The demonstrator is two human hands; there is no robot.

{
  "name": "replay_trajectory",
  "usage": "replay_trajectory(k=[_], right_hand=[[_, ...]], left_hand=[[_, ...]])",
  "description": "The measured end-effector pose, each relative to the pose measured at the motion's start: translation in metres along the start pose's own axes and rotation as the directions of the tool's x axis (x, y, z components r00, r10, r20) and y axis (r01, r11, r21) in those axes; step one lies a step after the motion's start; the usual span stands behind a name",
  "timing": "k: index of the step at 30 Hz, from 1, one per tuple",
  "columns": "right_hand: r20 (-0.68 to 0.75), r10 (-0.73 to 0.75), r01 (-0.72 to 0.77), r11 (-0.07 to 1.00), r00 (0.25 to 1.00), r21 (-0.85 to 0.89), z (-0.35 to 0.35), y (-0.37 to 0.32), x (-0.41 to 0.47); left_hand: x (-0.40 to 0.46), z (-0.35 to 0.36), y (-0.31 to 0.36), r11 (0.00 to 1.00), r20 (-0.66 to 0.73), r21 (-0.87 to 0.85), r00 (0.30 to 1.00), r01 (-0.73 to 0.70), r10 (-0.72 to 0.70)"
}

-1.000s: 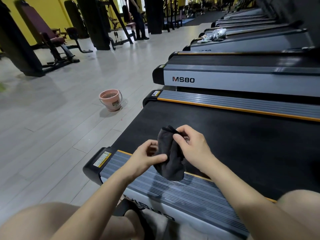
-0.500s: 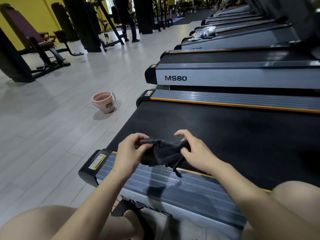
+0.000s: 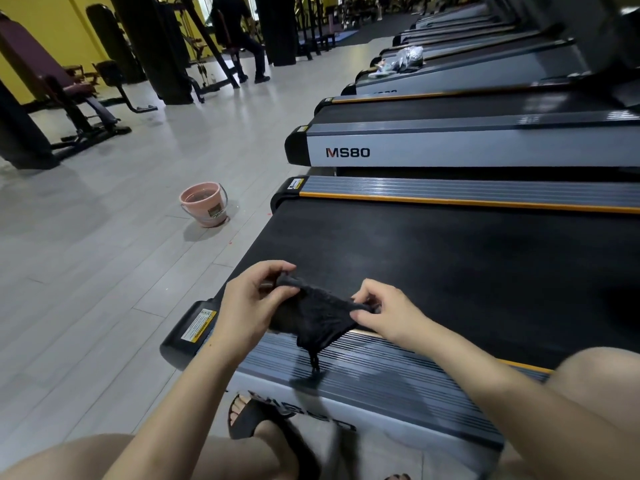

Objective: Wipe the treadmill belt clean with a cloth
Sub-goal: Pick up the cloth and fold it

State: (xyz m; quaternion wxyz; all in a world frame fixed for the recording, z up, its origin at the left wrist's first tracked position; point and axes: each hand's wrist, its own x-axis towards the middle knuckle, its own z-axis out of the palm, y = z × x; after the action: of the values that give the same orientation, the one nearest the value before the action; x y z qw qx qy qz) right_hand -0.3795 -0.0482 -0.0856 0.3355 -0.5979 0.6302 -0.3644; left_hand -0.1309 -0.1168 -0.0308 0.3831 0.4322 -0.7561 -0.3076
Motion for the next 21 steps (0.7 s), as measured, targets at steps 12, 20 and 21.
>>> replay_trajectory(k=[12,20,21], right_hand=[[0.154,-0.091,0.117,0.979,0.984,-0.169,0.027,-0.022,0.002],[0.154,-0.056,0.075,0.990,0.987,-0.120,0.051,-0.003,0.025],[0.155,-0.044,0.079,0.971,0.987,-0.226,0.054,0.009,0.028]], left_hand=[[-0.028,-0.025,-0.094,0.983,0.133,0.120,0.979,0.141,-0.157],[-0.009,-0.023,-0.131,0.977,0.095,0.149,0.981,0.154,-0.169],[-0.008,-0.019,-0.138,0.971,0.106,0.162,0.975,0.175,-0.194]])
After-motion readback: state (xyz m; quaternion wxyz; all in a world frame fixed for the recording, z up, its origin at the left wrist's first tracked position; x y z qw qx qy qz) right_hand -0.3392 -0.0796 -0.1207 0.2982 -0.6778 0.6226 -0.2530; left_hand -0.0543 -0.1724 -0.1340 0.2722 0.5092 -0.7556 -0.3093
